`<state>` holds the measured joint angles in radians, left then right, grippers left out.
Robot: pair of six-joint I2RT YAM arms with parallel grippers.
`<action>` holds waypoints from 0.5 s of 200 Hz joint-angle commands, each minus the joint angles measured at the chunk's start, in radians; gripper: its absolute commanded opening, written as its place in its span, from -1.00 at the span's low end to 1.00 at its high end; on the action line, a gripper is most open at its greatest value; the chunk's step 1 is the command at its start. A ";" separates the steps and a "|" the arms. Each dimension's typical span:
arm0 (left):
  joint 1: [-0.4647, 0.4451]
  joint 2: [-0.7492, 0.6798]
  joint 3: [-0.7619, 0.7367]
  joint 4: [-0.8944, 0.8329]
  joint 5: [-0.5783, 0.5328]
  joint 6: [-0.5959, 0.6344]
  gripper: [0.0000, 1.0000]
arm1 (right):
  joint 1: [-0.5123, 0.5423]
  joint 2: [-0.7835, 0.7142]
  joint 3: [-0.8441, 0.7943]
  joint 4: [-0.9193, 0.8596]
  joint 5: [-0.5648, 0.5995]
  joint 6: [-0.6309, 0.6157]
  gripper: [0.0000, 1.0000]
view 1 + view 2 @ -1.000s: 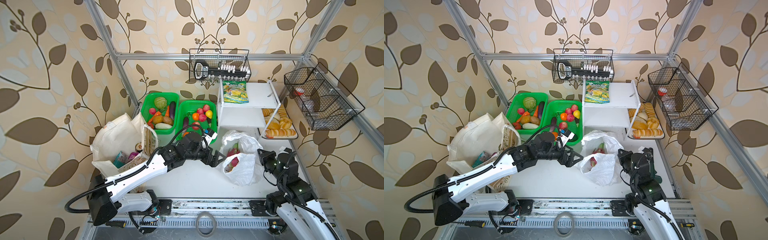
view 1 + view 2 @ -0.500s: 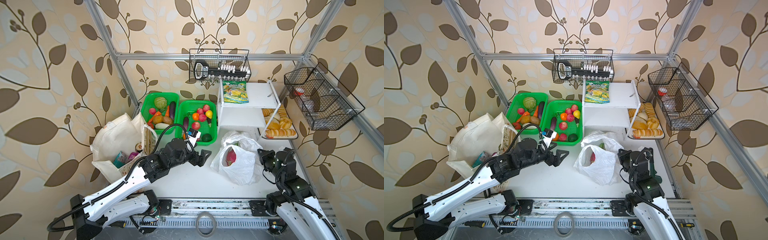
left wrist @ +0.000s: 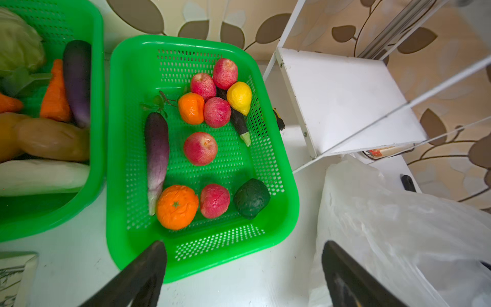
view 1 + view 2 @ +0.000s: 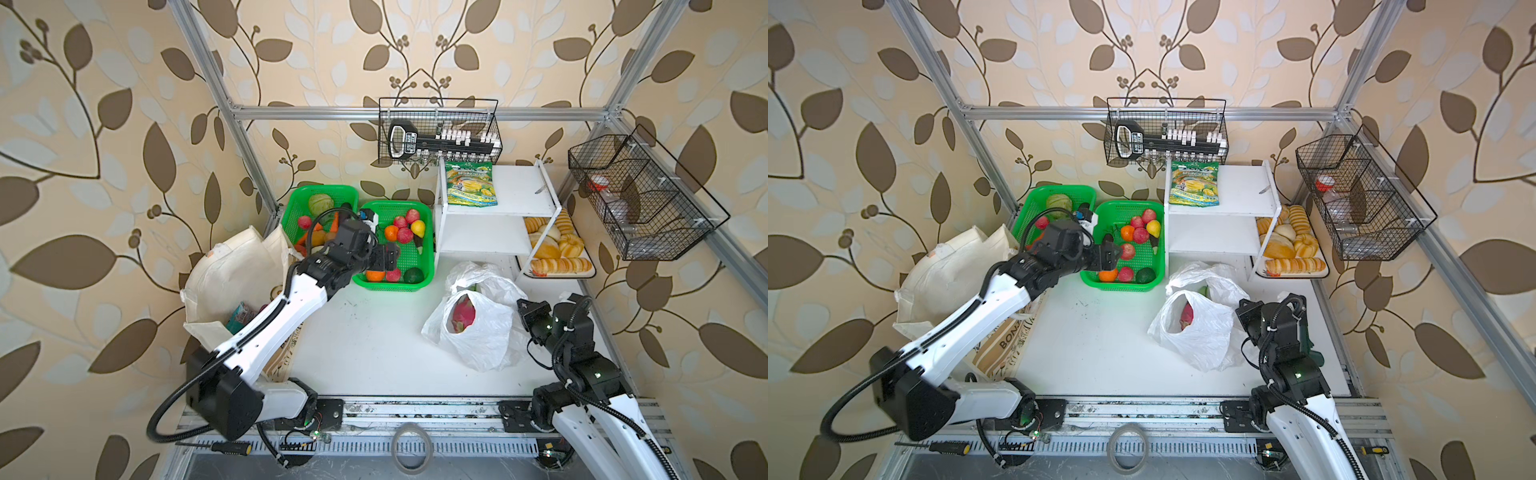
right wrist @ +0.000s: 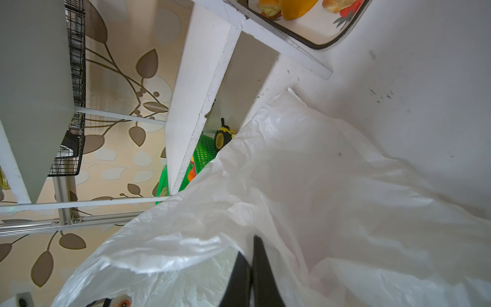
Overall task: Place the mixed food into the grocery bags and tie them
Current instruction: 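Reach the left gripper into the green basket and grasp the red apple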
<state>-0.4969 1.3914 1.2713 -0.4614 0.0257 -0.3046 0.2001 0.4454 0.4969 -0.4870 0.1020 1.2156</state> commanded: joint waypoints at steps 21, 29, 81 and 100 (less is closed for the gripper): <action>0.022 0.319 0.256 -0.214 0.043 0.039 0.82 | -0.039 0.063 0.062 -0.010 -0.098 -0.077 -1.00; 0.026 0.377 0.298 -0.235 0.020 0.027 0.81 | -0.043 0.068 0.070 -0.010 -0.107 -0.083 -1.00; 0.090 0.732 0.591 -0.308 -0.045 0.047 0.88 | -0.049 0.056 0.080 -0.006 -0.158 -0.077 -1.00; 0.097 0.811 0.680 -0.317 -0.053 0.050 0.91 | -0.049 0.048 0.082 -0.020 -0.171 -0.074 -1.00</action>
<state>-0.4160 2.1521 1.8359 -0.7174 0.0139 -0.2783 0.1547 0.5095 0.5449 -0.4892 -0.0326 1.1427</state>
